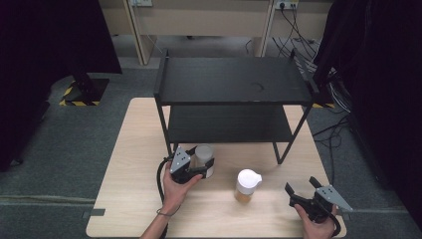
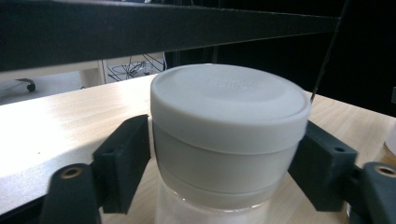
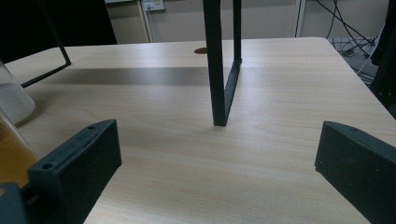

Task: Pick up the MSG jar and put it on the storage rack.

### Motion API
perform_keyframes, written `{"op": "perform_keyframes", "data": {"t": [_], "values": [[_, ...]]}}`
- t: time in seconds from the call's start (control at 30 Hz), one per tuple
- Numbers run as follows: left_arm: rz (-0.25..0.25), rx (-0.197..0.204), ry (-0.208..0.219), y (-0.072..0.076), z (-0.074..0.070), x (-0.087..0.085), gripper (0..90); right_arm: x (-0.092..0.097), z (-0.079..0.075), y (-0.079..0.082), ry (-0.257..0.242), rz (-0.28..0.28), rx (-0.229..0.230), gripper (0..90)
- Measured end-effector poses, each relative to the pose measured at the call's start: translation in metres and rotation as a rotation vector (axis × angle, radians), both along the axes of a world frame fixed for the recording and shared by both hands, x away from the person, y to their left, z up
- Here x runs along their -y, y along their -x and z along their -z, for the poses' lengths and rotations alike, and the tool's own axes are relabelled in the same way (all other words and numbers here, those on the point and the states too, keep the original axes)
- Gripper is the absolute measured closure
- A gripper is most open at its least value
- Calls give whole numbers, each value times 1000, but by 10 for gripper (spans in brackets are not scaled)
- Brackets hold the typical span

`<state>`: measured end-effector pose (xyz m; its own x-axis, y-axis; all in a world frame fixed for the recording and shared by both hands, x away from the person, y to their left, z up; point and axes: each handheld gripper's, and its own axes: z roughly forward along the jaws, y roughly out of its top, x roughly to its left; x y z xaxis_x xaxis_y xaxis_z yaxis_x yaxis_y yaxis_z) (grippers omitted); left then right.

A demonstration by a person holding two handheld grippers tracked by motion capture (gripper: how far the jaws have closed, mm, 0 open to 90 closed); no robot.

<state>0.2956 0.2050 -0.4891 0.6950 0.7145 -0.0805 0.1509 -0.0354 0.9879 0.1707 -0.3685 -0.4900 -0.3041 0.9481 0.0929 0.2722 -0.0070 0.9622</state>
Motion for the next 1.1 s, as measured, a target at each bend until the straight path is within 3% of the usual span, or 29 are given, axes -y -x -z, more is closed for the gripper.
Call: {"op": "perform_keyframes", "data": {"t": [0.1, 0.5, 0.9, 1.1], "values": [[12, -3, 18, -2, 3, -1, 322, 0, 0, 0, -1, -1, 0, 5], [2, 21, 43, 1, 11, 1, 332, 1, 0, 0, -3, -2, 0, 6], [-7, -8, -3, 9, -4, 1, 334, 2, 1, 1, -12, -1, 5, 9], [-1, 16, -1, 16, -14, -2, 334, 2, 1, 1, -12, -1, 5, 10]]}}
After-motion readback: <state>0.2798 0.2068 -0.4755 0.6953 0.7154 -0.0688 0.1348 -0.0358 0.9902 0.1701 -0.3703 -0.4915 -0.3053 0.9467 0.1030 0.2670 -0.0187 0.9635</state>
